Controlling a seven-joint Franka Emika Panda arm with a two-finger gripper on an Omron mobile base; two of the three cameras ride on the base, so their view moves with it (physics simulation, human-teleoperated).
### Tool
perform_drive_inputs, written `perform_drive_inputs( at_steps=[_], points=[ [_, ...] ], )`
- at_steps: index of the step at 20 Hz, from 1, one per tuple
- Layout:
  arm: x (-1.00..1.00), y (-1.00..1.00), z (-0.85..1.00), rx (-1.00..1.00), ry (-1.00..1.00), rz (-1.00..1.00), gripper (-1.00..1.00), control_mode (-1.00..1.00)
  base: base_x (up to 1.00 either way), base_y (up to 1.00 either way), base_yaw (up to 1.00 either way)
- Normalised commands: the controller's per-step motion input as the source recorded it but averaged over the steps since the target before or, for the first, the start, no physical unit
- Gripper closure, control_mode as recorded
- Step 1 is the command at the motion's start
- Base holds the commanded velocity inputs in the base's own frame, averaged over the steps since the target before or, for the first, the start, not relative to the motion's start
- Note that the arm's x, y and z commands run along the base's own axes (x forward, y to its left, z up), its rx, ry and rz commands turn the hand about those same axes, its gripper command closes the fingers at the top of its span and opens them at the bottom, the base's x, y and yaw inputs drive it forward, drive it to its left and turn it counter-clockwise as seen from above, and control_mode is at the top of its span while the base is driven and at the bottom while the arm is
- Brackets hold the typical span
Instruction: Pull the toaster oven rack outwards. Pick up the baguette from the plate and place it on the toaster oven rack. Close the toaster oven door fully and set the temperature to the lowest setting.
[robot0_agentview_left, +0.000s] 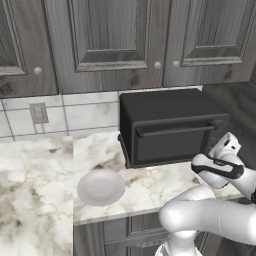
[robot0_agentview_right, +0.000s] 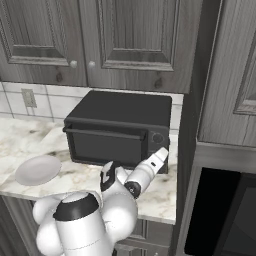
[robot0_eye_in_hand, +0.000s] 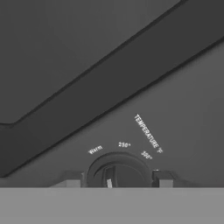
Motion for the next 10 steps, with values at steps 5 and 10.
perform_drive_inputs(
  at_steps=[5,10],
  points=[
    [0.0,0.0,-0.13,-0.1,0.0,0.0,1.0,-1.0,0.0,0.0,0.0],
    [0.0,0.0,-0.22,-0.12,0.0,0.0,1.0,-1.0,0.0,0.0,0.0]
  ],
)
